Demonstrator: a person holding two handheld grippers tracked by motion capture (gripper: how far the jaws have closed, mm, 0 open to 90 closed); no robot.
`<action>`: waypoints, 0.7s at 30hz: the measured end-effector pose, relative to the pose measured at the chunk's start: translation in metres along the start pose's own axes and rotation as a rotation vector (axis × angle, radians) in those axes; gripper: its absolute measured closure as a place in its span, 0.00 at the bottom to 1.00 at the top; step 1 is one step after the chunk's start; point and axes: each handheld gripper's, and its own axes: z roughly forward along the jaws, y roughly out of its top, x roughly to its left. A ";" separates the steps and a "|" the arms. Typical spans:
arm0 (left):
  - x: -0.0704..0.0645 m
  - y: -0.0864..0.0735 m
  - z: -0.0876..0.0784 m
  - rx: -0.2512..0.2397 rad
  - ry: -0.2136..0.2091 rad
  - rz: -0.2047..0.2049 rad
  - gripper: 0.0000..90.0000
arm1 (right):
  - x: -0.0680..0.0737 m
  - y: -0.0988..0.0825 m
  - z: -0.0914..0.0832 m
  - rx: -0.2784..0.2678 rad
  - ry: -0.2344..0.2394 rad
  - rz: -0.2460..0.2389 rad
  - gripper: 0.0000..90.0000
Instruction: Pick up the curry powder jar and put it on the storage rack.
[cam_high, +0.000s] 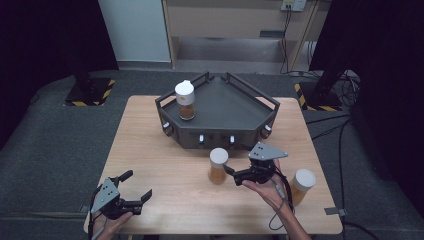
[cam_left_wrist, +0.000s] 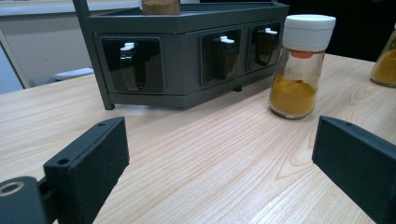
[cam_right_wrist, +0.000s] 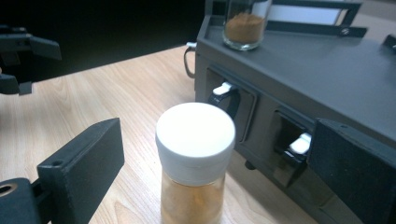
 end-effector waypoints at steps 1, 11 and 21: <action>0.000 0.000 0.000 0.000 0.000 0.001 0.03 | 0.000 0.000 0.004 0.007 0.005 -0.001 0.04; 0.000 0.000 0.000 0.001 -0.003 0.000 0.03 | -0.002 -0.003 0.033 0.050 0.033 0.002 0.07; 0.001 0.000 0.000 0.003 -0.006 0.002 0.03 | -0.003 -0.006 0.055 0.083 0.059 -0.003 0.16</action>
